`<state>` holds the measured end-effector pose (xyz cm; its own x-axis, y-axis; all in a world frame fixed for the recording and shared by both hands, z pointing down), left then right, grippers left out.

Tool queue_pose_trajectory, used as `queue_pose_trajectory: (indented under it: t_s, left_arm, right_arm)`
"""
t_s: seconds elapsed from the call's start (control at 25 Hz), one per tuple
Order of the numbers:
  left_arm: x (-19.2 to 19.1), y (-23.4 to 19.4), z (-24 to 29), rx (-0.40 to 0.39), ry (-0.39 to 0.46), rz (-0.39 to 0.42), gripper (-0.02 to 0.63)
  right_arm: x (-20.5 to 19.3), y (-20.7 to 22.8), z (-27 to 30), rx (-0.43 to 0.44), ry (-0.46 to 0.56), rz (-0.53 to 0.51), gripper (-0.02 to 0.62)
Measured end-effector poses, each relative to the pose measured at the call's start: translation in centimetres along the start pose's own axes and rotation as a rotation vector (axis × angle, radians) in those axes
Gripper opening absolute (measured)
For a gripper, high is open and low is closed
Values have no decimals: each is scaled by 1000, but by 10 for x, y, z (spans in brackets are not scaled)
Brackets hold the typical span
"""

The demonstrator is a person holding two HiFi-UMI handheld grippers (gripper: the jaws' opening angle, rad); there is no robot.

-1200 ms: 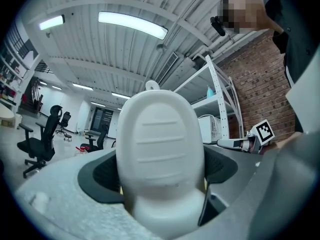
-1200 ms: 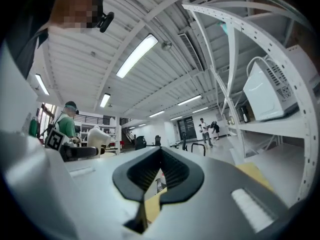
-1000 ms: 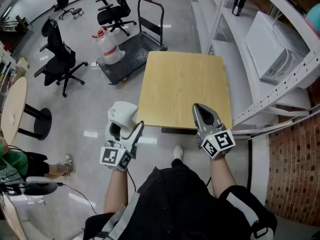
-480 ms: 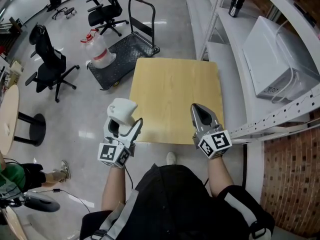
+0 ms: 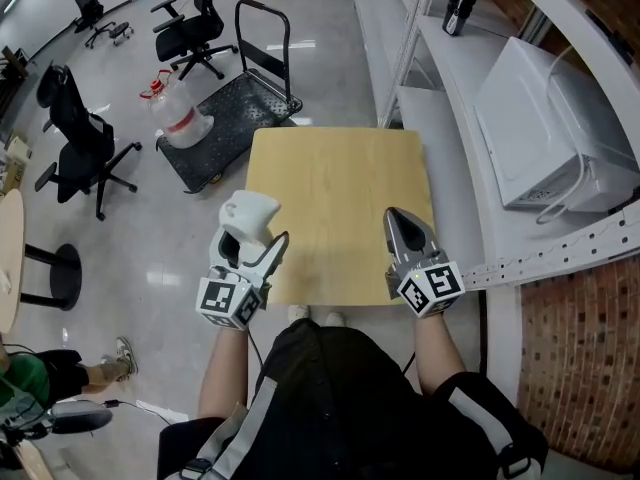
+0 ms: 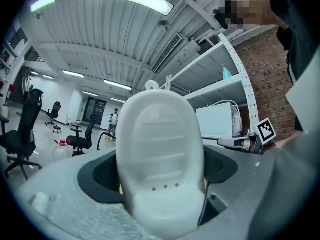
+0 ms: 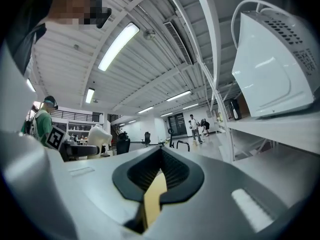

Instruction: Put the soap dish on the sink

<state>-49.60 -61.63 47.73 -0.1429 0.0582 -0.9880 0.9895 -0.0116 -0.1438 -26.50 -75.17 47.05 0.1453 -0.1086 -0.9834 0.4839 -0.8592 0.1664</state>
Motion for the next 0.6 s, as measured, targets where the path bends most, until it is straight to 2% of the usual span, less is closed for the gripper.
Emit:
queue_pose_trajectory:
  t_s: [0.16, 0.36, 0.6]
  left_arm:
    - [-12, -11, 15, -23, -41, -25, 462]
    - [-38, -21, 25, -44, -108, -64, 462]
    - [-81, -29, 26, -27, -250, -79, 462]
  right_arm:
    - [-2, 2, 16, -19, -7, 10, 6]
    - [-19, 11, 25, -61, -65, -2, 6]
    - [-54, 21, 27, -101, -123, 36, 6]
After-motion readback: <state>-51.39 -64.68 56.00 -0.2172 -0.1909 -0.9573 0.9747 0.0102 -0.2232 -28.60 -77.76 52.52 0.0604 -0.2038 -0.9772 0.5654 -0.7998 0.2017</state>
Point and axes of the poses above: the fingertips, and each gripper's own axes: z forward along the fingers, y to its right, x out of its top, the point moved 2 cm from there along -z, backward along the fingers, and after that the axes turned 4 degrees about y, right-handed, at the moved point
